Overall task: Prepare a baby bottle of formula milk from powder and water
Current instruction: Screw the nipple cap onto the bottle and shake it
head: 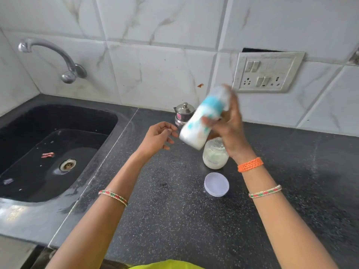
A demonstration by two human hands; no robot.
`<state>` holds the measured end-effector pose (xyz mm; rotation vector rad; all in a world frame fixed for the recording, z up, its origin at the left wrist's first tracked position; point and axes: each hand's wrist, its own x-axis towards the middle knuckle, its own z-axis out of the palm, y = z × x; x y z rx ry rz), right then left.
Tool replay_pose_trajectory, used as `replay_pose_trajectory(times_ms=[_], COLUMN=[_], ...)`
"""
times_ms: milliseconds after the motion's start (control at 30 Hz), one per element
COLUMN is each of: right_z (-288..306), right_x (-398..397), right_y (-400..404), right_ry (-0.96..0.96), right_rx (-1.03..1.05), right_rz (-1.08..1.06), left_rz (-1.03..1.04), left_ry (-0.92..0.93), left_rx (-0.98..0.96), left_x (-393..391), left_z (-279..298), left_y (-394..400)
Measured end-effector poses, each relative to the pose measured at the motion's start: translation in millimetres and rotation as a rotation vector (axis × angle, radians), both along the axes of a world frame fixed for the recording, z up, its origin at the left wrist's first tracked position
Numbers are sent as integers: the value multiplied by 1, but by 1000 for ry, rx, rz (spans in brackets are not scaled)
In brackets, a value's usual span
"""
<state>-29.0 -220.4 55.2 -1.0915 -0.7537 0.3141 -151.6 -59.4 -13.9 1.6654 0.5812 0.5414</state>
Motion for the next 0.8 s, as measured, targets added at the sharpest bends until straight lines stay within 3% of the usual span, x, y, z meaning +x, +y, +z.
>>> replay_pose_trajectory(times_ms=[33,67,133,167,200,300,333,433,467,500,600,633,733,800], right_z=[-6,-6,-4,-6,-7,-17,-17,-13,-14,-16,-25,-26,-24,-26], right_x=[-1,-3,-5,-4,-3,-4,-6,-10,-10,-10,-11,-10,-5,-1], right_y=[1,4,12,15,17,13,12,23,25,26,23,23,29,29], right_ry=[-75,-14,219,242,156,-336,-331,118,176,134,-158,-97,339,244], right_rx=[-53,-18,166,205,145,-275,-255,101,126,64,-265,-216,74,-15], right_rz=[69,68,-175,-263,-244,197,234,-125,-195,-144,274,270,-46,32], left_rz=[0,9,49,69,84,119,136,177,179,172,160,164,162,117], left_ry=[-10,-28,-74,-90,-95,-72,-69,-80,-77,-67,-54,-60,-73,-16], left_rx=[12,12,-8,-16,-20,-15,-18,-39,-47,-51,-35,-32,-51,-55], left_x=[3,4,4,2,0,-4,-7,-16,-18,-19,-20,-21,-27,-31], left_z=[2,4,4,4,3,1,0,-5,-6,-7,-5,-4,-4,-4], left_y=[-1,-2,-1,-1,-1,2,4,8,8,8,9,10,12,11])
